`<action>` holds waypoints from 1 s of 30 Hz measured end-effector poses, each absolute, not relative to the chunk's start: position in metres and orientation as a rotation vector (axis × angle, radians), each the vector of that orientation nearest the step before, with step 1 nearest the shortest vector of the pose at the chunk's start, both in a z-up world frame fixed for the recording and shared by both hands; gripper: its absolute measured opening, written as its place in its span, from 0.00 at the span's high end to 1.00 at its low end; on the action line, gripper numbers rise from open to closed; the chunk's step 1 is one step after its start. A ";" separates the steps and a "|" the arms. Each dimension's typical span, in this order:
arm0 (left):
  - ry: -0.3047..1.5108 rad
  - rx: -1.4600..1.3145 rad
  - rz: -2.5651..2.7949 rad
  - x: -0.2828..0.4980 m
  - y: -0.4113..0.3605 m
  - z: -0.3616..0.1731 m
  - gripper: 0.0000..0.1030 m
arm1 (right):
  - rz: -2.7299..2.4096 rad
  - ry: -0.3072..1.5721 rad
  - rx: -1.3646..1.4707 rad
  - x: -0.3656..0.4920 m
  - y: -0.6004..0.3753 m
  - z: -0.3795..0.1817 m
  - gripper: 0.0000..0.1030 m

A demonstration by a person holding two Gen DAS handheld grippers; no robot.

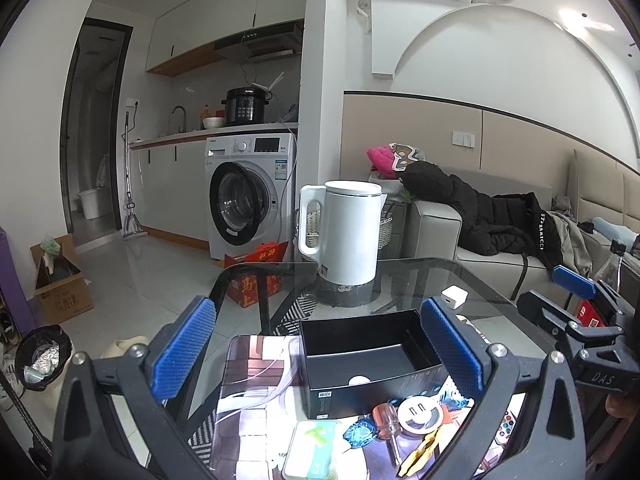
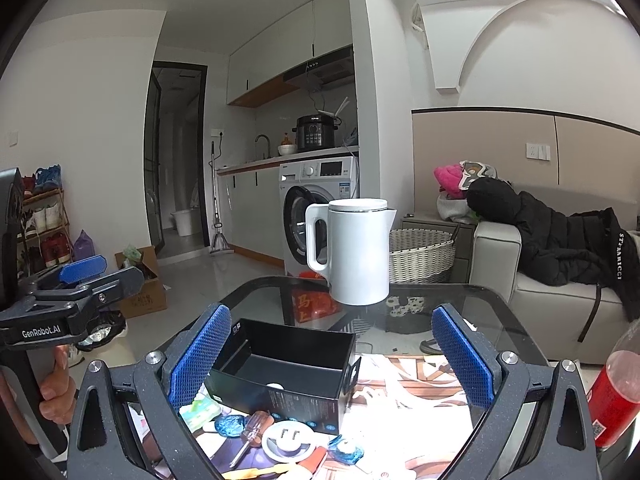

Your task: Organize rigid objects

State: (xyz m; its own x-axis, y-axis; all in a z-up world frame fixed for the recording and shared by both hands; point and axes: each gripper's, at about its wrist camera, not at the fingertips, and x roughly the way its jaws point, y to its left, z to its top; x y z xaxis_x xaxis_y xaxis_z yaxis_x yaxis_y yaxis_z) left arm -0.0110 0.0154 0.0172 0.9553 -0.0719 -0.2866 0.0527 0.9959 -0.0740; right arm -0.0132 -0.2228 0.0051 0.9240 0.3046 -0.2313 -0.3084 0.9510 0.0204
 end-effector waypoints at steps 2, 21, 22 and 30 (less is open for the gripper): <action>0.297 -0.080 -0.065 -0.010 0.018 0.017 0.00 | 0.310 0.238 -0.017 -0.012 -0.223 0.005 0.01; 0.477 -0.048 -0.059 0.004 0.014 0.003 0.00 | 0.252 0.410 -0.043 0.001 -0.233 0.000 0.01; 0.516 -0.032 -0.069 0.009 0.012 -0.002 0.00 | 0.246 0.429 -0.040 0.003 -0.235 -0.001 0.01; 0.830 -0.036 -0.108 0.046 0.013 -0.056 0.03 | 0.226 0.889 -0.095 0.047 -0.240 -0.065 0.01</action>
State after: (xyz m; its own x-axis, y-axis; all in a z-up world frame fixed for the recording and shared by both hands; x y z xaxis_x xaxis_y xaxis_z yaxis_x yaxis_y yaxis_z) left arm 0.0458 0.0132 -0.0562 0.6696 -0.1099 -0.7346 0.0821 0.9939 -0.0739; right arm 0.0473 -0.2398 -0.0653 0.6085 0.1558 -0.7781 -0.2344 0.9721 0.0114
